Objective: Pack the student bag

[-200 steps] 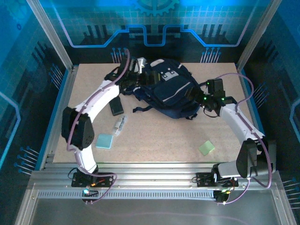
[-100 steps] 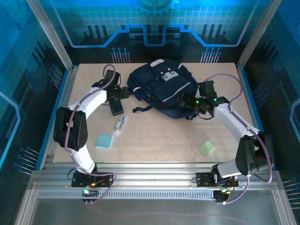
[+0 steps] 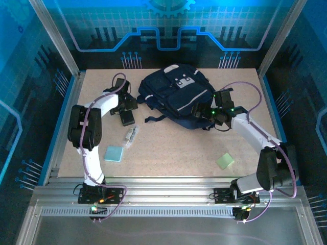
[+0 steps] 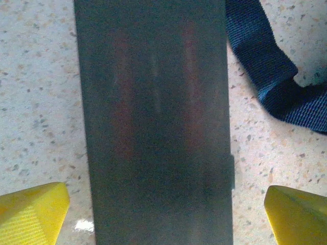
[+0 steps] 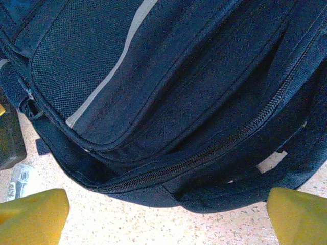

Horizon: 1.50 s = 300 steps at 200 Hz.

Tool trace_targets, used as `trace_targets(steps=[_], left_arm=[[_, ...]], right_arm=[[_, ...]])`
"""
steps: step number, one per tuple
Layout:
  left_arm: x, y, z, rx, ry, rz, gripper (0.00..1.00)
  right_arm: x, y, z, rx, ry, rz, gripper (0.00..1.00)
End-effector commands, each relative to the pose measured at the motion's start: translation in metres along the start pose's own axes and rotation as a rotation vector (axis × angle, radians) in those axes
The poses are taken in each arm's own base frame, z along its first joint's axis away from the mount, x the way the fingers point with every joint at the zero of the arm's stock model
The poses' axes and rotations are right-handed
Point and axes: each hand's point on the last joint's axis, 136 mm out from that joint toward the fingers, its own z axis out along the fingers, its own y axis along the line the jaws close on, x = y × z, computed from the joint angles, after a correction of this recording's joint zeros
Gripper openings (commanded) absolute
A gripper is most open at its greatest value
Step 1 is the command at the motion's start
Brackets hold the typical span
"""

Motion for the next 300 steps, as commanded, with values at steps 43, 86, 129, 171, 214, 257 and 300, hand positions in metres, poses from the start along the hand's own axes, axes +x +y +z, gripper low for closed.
trace_targets(steps=[43, 86, 129, 171, 214, 257, 300], left_arm=[[0.001, -0.007, 0.023, 0.049, 0.093, -0.033, 0.84], [0.001, -0.004, 0.023, 0.039, 0.098, -0.039, 0.80], [-0.011, -0.010, -0.003, 0.082, 0.046, -0.054, 0.57], [-0.039, -0.043, -0.071, 0.290, -0.078, -0.120, 0.60], [-0.049, -0.104, -0.133, 0.545, -0.188, -0.188, 0.61], [-0.039, -0.172, -0.167, 0.760, -0.211, -0.233, 0.61], [-0.019, -0.205, -0.177, 0.870, -0.181, -0.282, 0.60]], right_arm=[[0.003, 0.003, 0.001, -0.009, -0.009, 0.002, 1.00], [-0.002, 0.014, 0.004, -0.053, -0.002, 0.001, 1.00], [-0.006, 0.023, 0.000, -0.090, -0.012, -0.028, 1.00], [-0.007, 0.070, -0.001, -0.238, 0.003, -0.109, 1.00], [-0.005, 0.131, -0.007, -0.425, 0.014, -0.180, 1.00], [0.001, 0.169, -0.006, -0.581, 0.026, -0.216, 0.96], [-0.005, 0.178, 0.003, -0.617, -0.019, -0.211, 0.87]])
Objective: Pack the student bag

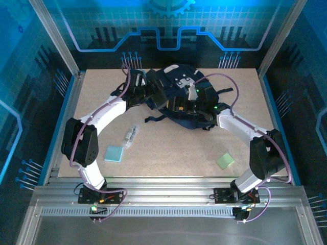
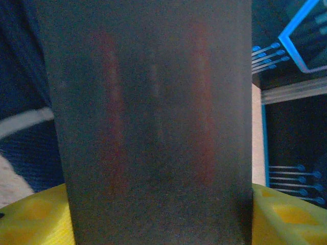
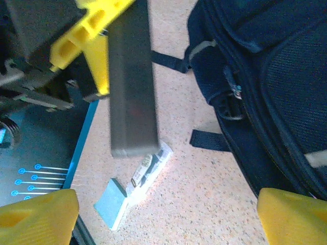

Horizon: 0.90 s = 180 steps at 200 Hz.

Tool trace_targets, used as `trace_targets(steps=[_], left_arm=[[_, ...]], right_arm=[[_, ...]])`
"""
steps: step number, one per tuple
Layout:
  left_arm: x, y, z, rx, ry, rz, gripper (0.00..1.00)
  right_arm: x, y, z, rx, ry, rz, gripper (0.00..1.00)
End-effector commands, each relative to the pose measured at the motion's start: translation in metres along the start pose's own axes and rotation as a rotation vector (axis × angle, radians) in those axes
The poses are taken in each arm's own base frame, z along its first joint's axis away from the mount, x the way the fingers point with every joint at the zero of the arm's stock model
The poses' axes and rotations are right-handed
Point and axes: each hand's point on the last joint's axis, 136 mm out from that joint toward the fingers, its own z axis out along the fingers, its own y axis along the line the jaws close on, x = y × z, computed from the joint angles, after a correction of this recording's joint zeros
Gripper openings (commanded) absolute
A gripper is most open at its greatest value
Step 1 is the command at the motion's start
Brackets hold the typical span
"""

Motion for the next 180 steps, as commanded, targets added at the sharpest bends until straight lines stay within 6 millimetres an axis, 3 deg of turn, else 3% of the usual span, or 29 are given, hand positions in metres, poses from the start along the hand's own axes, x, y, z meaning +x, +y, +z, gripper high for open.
trace_targets(steps=[1, 30, 85, 124, 134, 149, 153, 159, 180], left_arm=[[-0.001, -0.029, -0.001, 0.126, -0.029, -0.073, 0.60], [0.014, -0.037, -0.003, 0.142, -0.007, -0.070, 0.60], [0.027, -0.048, -0.003, 0.177, 0.011, -0.080, 0.60], [0.029, -0.056, -0.004, 0.195, 0.027, -0.057, 0.61], [0.029, -0.058, -0.004, 0.189, 0.037, -0.032, 0.64], [0.028, -0.060, -0.006, 0.166, 0.049, 0.036, 0.73], [0.027, -0.062, -0.008, 0.165, 0.048, 0.061, 0.79], [0.026, -0.064, -0.010, 0.155, 0.052, 0.101, 0.98], [0.018, -0.072, -0.020, 0.120, 0.054, 0.256, 0.99]], right_arm=[[-0.013, 0.016, 0.008, -0.070, -0.051, -0.031, 0.87], [-0.019, 0.010, 0.018, -0.064, -0.070, -0.018, 0.78], [-0.022, 0.015, 0.036, -0.105, -0.057, 0.011, 0.48], [-0.022, 0.015, 0.029, -0.095, -0.068, -0.025, 0.23], [-0.022, 0.015, 0.023, -0.090, -0.070, -0.051, 0.14], [-0.020, 0.012, 0.013, -0.056, -0.067, -0.078, 0.09], [-0.020, 0.010, 0.010, -0.047, -0.066, -0.082, 0.09], [-0.019, 0.006, 0.006, -0.031, -0.062, -0.082, 0.09], [-0.013, -0.013, -0.013, 0.017, -0.055, -0.055, 0.10]])
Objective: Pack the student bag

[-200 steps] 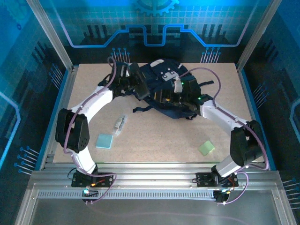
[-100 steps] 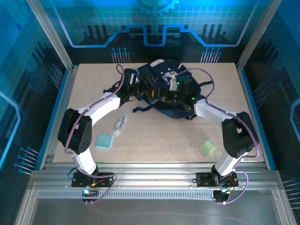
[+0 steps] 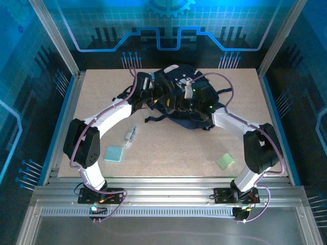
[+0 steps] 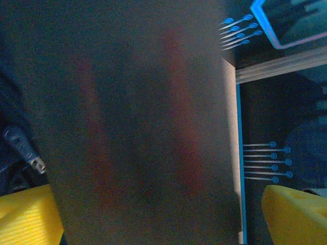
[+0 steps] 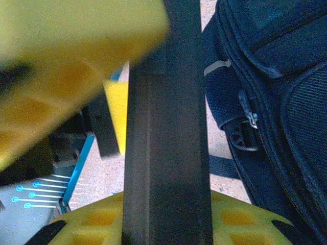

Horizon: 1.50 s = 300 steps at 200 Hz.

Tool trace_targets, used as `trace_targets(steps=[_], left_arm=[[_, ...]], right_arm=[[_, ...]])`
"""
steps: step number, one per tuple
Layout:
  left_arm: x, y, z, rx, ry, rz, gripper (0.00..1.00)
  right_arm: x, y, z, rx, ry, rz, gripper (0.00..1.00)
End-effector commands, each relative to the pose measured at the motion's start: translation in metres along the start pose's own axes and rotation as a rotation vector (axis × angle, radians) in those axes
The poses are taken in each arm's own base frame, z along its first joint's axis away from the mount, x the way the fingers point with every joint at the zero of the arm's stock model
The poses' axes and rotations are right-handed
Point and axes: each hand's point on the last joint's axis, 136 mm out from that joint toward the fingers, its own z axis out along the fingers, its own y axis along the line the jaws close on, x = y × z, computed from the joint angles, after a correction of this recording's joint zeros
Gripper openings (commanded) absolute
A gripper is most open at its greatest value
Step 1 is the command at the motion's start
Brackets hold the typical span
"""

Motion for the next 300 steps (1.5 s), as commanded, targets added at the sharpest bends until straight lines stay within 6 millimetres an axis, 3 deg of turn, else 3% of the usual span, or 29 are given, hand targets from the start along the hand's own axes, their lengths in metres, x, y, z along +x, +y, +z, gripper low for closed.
trace_targets(steps=[1, 24, 44, 94, 111, 129, 166, 195, 271, 284, 300], left_arm=[[-0.013, -0.034, -0.020, 0.025, 0.007, 0.229, 0.99], [-0.016, -0.043, -0.025, 0.010, 0.039, 0.387, 0.99], [-0.006, -0.045, -0.019, 0.027, 0.096, 0.484, 0.98], [0.039, -0.044, 0.011, 0.060, 0.268, 0.704, 0.81], [0.063, -0.046, 0.024, 0.058, 0.337, 0.780, 0.73], [0.082, -0.042, 0.041, -0.005, 0.381, 0.868, 0.70], [0.107, -0.029, 0.081, -0.119, 0.376, 1.046, 0.65], [0.112, -0.014, 0.107, -0.225, 0.354, 1.141, 0.60], [0.122, 0.047, 0.143, -0.443, 0.403, 1.197, 0.66], [0.122, 0.053, 0.145, -0.459, 0.410, 1.203, 0.53], [0.121, 0.051, 0.145, -0.452, 0.414, 1.191, 0.17]], right_arm=[[-0.004, -0.010, -0.031, 0.048, -0.024, -0.024, 0.10], [0.000, -0.039, -0.064, 0.135, -0.042, 0.024, 0.11], [0.003, -0.070, -0.098, 0.241, -0.072, 0.068, 0.12], [0.005, -0.137, -0.184, 0.496, -0.182, 0.221, 0.12], [0.004, -0.152, -0.207, 0.524, -0.237, 0.290, 0.11], [0.017, -0.170, -0.222, 0.542, -0.265, 0.367, 0.09], [0.023, -0.179, -0.235, 0.504, -0.311, 0.431, 0.09], [0.026, -0.180, -0.237, 0.487, -0.320, 0.436, 0.08], [0.025, -0.177, -0.241, 0.489, -0.338, 0.404, 0.07], [0.025, -0.177, -0.241, 0.483, -0.338, 0.406, 0.07], [0.024, -0.176, -0.240, 0.472, -0.342, 0.405, 0.07]])
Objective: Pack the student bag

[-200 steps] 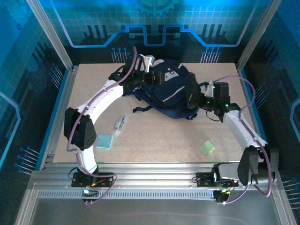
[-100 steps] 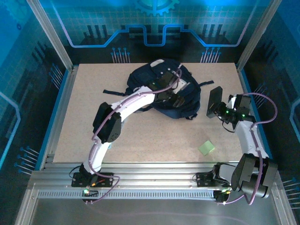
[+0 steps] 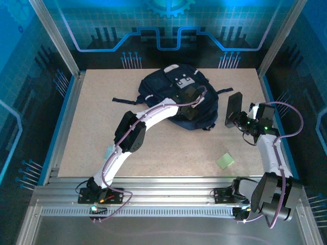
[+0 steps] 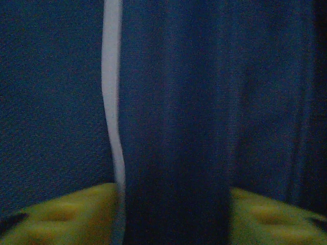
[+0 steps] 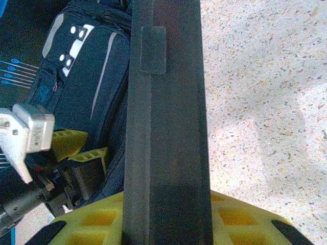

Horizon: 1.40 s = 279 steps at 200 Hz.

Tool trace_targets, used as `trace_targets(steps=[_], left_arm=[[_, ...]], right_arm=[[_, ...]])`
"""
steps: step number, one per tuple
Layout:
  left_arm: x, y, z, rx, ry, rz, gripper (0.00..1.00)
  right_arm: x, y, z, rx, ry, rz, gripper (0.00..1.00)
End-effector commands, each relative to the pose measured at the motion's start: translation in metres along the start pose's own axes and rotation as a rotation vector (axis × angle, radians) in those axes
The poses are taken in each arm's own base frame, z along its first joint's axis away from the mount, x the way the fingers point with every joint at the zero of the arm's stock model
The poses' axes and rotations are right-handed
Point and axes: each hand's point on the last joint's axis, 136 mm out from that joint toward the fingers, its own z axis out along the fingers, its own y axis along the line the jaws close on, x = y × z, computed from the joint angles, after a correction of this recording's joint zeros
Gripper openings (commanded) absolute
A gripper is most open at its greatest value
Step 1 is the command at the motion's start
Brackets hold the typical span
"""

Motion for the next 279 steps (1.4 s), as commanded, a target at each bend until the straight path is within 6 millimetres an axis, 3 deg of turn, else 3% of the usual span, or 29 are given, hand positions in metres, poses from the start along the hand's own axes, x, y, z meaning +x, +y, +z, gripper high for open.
trace_targets(steps=[1, 8, 27, 54, 79, 100, 120, 173, 211, 227, 259, 279], left_arm=[[0.014, 0.016, 0.009, -0.071, 0.064, 0.014, 0.15], [0.011, 0.014, 0.005, -0.055, 0.056, 0.002, 0.00], [-0.007, 0.010, -0.018, -0.002, 0.010, -0.035, 0.00], [-0.045, 0.014, -0.071, 0.129, -0.112, -0.160, 0.00], [-0.072, 0.037, -0.115, 0.251, -0.220, -0.311, 0.00], [-0.085, 0.061, -0.135, 0.302, -0.282, -0.404, 0.00], [-0.091, 0.078, -0.141, 0.341, -0.318, -0.480, 0.00], [-0.107, 0.079, -0.153, 0.475, -0.374, -0.573, 0.00], [-0.118, 0.077, -0.170, 0.512, -0.416, -0.582, 0.00], [-0.119, 0.075, -0.174, 0.532, -0.421, -0.592, 0.00], [-0.116, 0.069, -0.174, 0.581, -0.416, -0.638, 0.00], [-0.116, 0.067, -0.174, 0.599, -0.423, -0.655, 0.00]], right_arm=[[-0.006, 0.006, -0.004, -0.048, -0.029, -0.018, 0.07], [-0.007, 0.007, -0.004, -0.051, -0.031, -0.018, 0.07], [-0.009, 0.009, -0.006, -0.054, -0.034, -0.023, 0.07], [-0.014, 0.011, -0.010, -0.045, -0.054, -0.031, 0.07], [-0.017, 0.014, -0.013, -0.052, -0.062, -0.030, 0.07], [-0.015, 0.018, -0.010, -0.083, -0.048, -0.018, 0.07], [-0.008, 0.032, -0.002, -0.173, -0.015, -0.015, 0.07], [0.020, 0.092, 0.041, -0.348, 0.109, -0.050, 0.07], [0.032, 0.134, 0.093, -0.402, 0.197, -0.074, 0.07], [0.028, 0.157, 0.113, -0.446, 0.214, -0.076, 0.07], [0.024, 0.179, 0.157, -0.477, 0.220, -0.044, 0.08], [0.031, 0.197, 0.180, -0.510, 0.251, -0.021, 0.08]])
